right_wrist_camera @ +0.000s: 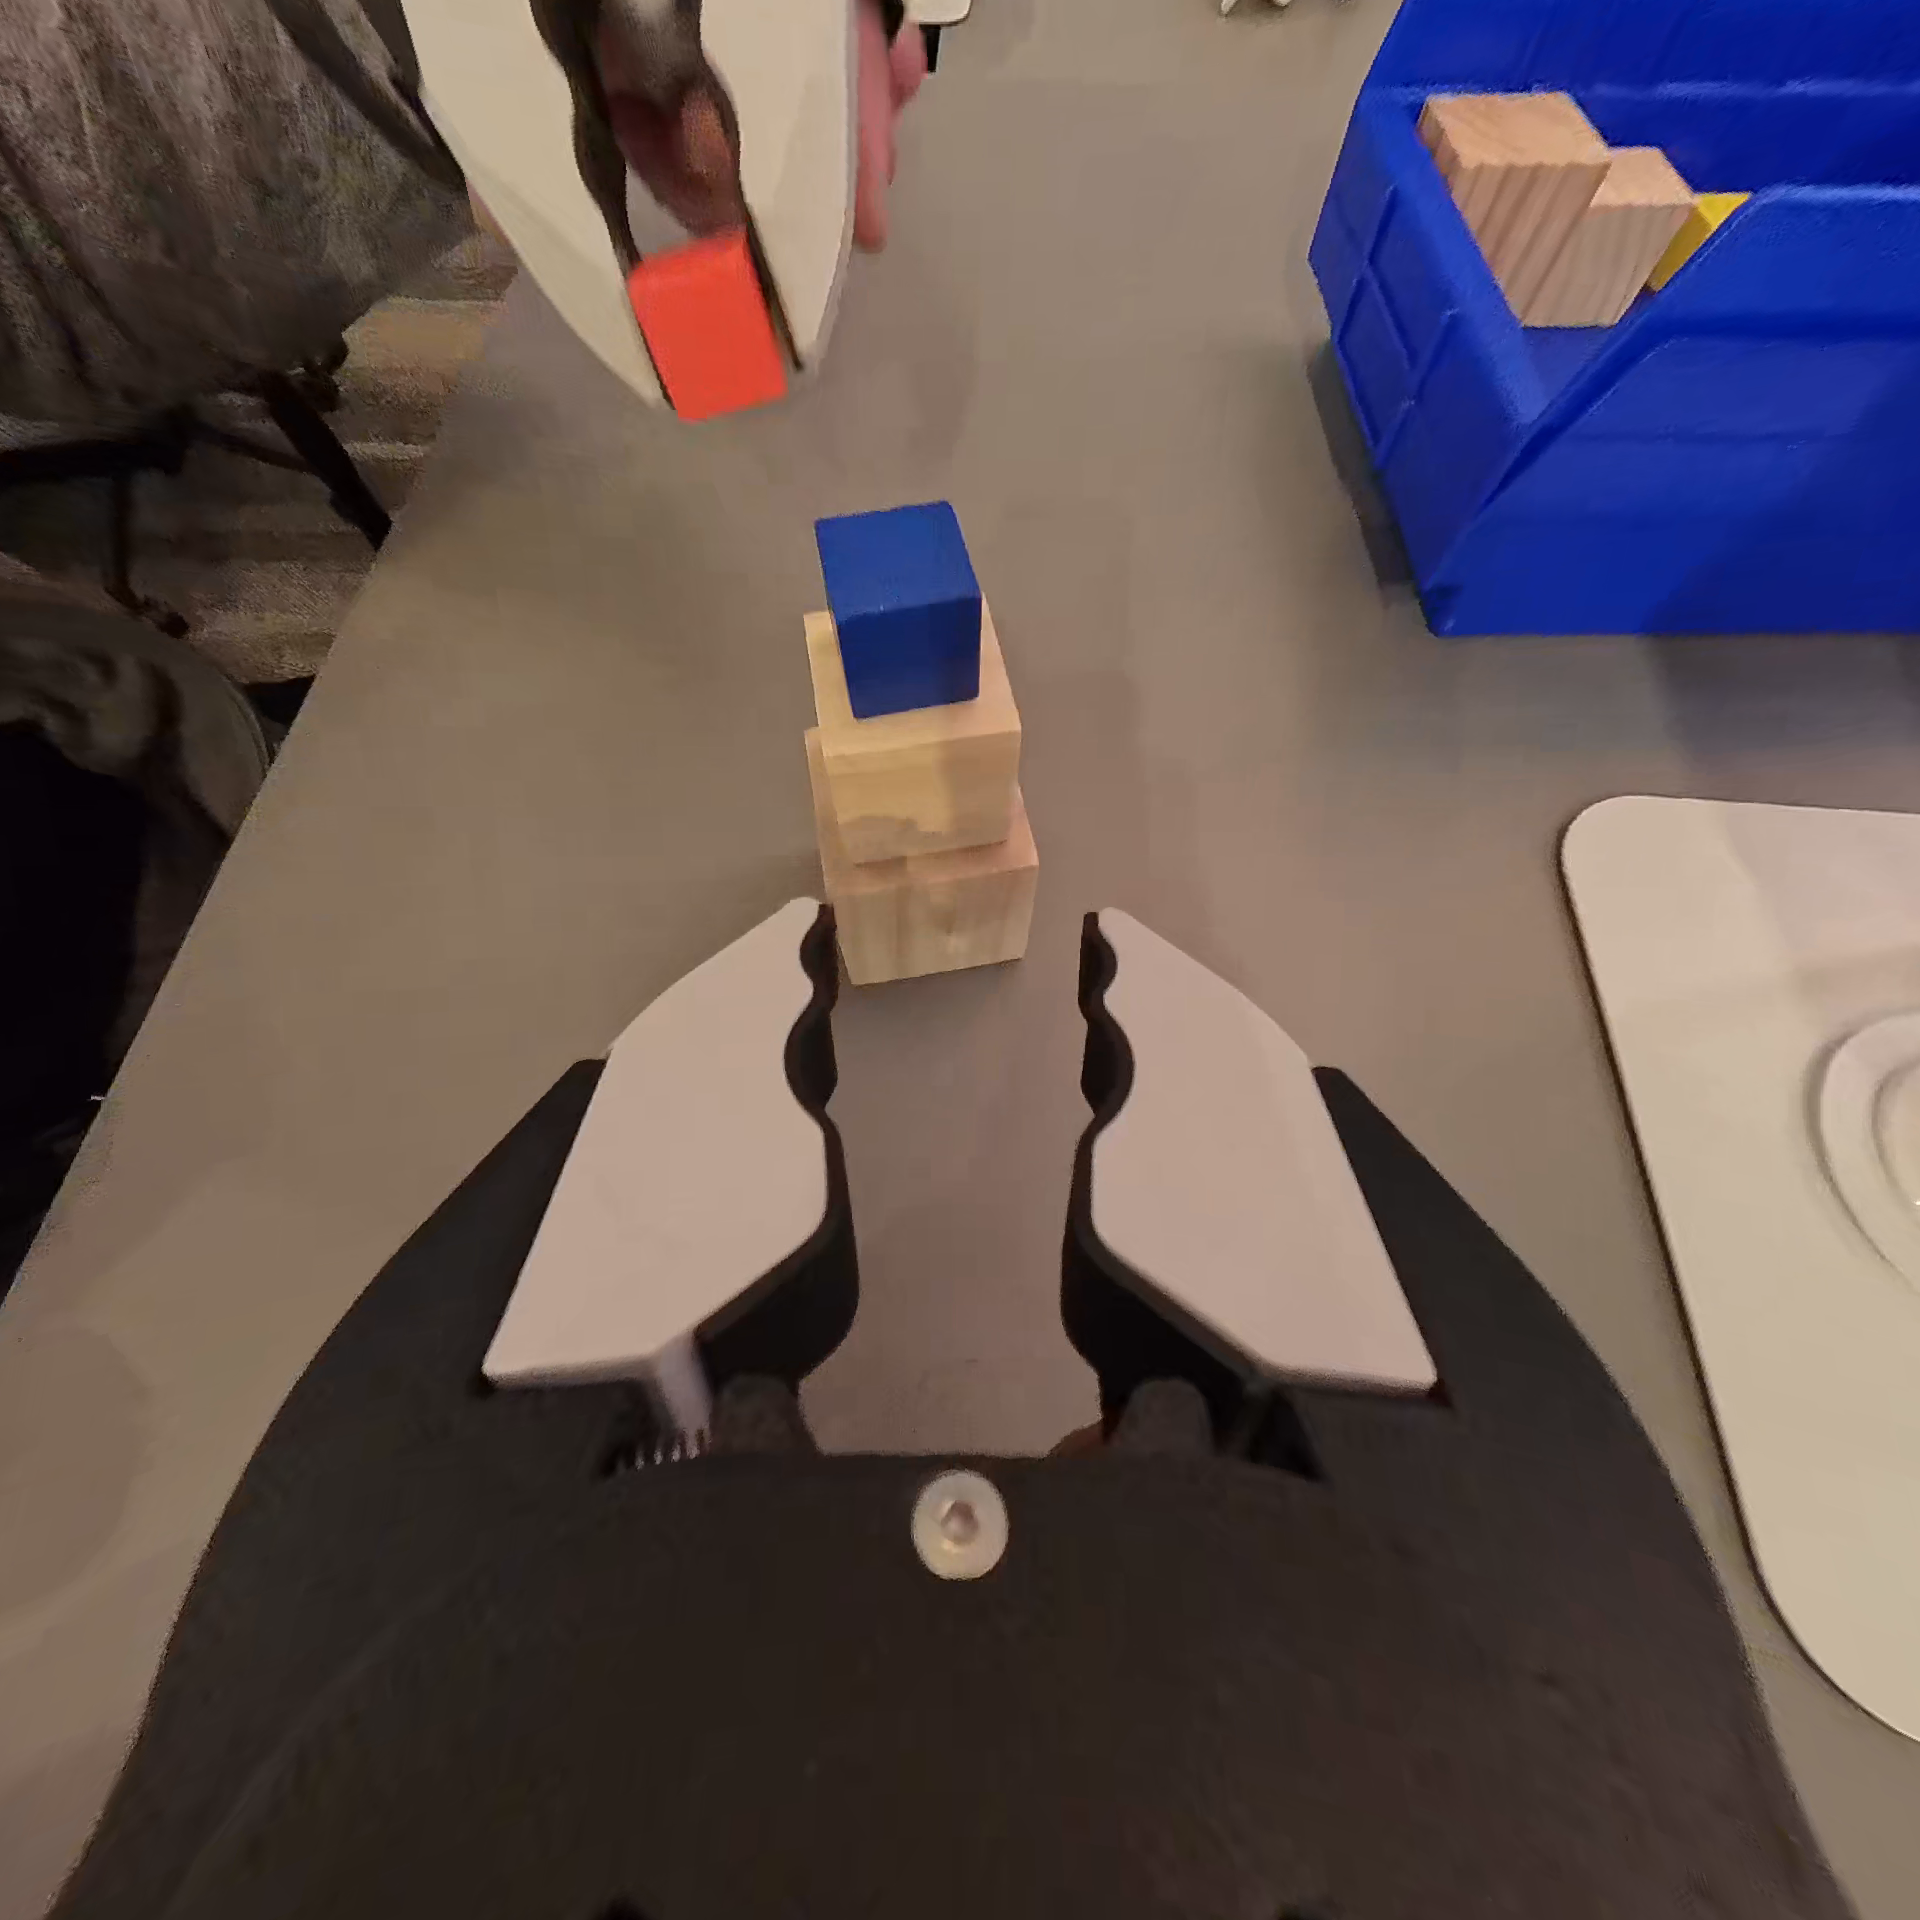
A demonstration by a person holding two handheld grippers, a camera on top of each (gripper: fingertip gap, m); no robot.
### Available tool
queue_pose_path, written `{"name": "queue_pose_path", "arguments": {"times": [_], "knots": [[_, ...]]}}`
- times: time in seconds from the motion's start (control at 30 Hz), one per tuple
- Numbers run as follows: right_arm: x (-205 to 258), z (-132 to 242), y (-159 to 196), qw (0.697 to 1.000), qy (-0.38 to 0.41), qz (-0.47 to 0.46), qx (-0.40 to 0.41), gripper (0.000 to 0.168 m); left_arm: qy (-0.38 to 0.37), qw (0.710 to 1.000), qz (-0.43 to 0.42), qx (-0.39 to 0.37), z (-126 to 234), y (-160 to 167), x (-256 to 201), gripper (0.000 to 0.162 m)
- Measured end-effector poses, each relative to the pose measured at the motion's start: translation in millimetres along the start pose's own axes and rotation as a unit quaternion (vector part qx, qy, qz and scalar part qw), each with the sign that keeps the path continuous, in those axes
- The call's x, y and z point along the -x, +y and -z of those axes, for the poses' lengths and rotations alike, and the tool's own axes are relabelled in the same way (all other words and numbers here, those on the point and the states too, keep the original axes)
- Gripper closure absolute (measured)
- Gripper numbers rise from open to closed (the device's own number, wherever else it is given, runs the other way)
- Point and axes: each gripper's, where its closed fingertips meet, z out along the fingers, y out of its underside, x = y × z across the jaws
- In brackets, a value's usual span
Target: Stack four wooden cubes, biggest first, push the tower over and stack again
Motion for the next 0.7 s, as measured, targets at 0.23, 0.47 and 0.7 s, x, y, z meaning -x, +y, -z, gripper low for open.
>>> {"name": "queue_pose_path", "arguments": {"times": [0.23,0.47,0.7], "knots": [[1.6,-4.0,2.6,1.0,-0.005,0.006,0.003,0.126,0.036,0.997,0.018,0.062,-35.1,-17.0,22.5,0.141],[3.2,-3.0,0.9,1.0,-0.007,0.007,0.0,0.125,0.063,0.994,0.036,0.078,-38.7,-8.6,18.8,0.126],[4.0,4.3,1.8,1.0,0.0,0.007,-0.005,0.133,0.008,0.998,0.053,0.042,-11.4,6.3,34.1,0.123]]}}
